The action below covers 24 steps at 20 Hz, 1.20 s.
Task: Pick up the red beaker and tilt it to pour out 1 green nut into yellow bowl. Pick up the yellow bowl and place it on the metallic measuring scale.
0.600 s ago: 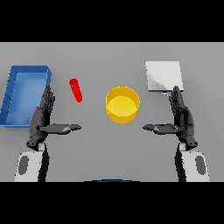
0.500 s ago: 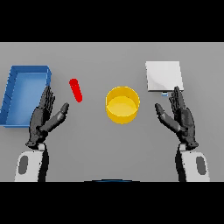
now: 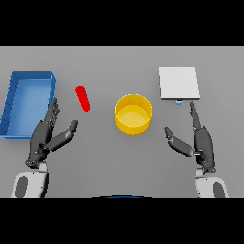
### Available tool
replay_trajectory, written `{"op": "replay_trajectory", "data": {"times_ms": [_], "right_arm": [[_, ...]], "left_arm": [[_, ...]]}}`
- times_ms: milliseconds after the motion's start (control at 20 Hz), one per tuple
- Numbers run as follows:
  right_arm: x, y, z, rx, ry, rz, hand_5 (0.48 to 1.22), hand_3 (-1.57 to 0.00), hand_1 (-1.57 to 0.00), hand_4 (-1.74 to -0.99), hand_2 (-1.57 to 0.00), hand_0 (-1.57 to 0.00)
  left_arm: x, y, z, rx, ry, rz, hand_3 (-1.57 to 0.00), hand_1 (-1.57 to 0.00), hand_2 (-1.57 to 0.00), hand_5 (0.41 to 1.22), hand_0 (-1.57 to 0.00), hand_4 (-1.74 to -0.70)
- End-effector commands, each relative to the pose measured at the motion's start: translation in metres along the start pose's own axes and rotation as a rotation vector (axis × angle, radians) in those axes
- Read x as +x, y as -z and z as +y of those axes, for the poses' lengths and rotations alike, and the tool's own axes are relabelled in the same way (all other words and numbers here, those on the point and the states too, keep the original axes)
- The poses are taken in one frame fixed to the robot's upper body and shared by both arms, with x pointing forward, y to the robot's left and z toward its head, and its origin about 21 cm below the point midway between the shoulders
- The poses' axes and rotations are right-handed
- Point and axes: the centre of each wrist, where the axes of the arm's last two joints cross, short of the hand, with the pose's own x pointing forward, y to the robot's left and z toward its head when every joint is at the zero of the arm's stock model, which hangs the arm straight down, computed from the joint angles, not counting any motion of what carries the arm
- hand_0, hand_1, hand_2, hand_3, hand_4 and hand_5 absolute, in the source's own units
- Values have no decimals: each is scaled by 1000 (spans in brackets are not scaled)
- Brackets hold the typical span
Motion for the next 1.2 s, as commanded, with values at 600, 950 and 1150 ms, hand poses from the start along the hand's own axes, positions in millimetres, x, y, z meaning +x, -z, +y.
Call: {"op": "replay_trajectory", "data": {"times_ms": [600,950,1150], "right_arm": [[2,-3,-4,29,78,-24,632,1,1,-1273,1,1],[6,-1,-4,22,61,-31,635,1,1,-1266,1,1],[5,-4,-8,17,65,-32,644,1,1,-1272,1,1]], "left_arm": [[-23,59,-23,-47,86,33,1,1,1,641,1,-1240],[-27,90,-25,-46,98,24,1,1,1,682,1,-1280],[-29,105,-29,-63,111,32,1,1,1,691,1,-1298]]}}
